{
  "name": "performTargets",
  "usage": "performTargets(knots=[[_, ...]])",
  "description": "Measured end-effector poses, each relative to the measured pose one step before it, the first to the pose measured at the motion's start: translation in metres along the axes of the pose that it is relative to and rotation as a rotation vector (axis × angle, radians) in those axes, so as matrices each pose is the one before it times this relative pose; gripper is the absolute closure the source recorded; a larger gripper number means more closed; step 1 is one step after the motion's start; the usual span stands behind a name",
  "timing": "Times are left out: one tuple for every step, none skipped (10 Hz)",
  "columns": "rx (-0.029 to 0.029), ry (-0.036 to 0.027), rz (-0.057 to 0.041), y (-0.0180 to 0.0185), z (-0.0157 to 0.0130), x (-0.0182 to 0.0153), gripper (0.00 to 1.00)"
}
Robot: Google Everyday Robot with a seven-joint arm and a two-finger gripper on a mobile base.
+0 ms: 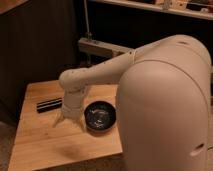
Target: Push the eraser across the table
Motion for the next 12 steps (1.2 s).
performTargets(knots=[[-0.01588, 0.03558, -0.01793, -0.0067, -0.01019, 0.01483, 0.44], [-0.01167, 0.04324, -0.00285, -0.00302, -0.01257, 0.02576, 0.55], [-0.00865, 0.03956, -0.00456, 0.0007, -0.01238, 0.02744, 0.66], [-0.00056, 0.02355, -0.00852, -0.00205, -0.00598, 0.02067, 0.71], [-0.00048, 0.01882, -0.00866, -0.00286, -0.00547, 0.01627, 0.72], [-0.00465, 0.00876, -0.00053, 0.00188, -0.00176, 0.00694, 0.69], [0.00002, 0.00162, 0.00235, 0.00166, -0.00115, 0.0014, 0.59], [-0.00032, -0.00061, -0.00215, -0.00129, 0.00041, -0.00041, 0.49], [-0.00105, -0.0011, -0.00118, 0.00001, 0.0005, -0.00088, 0.39], [-0.00435, 0.00347, -0.00232, 0.00374, -0.00007, -0.00249, 0.29], [0.00752, 0.01291, -0.00002, 0.0057, 0.00223, -0.00362, 0.22], [0.0122, 0.01962, 0.00414, 0.00939, -0.00024, -0.00115, 0.2]])
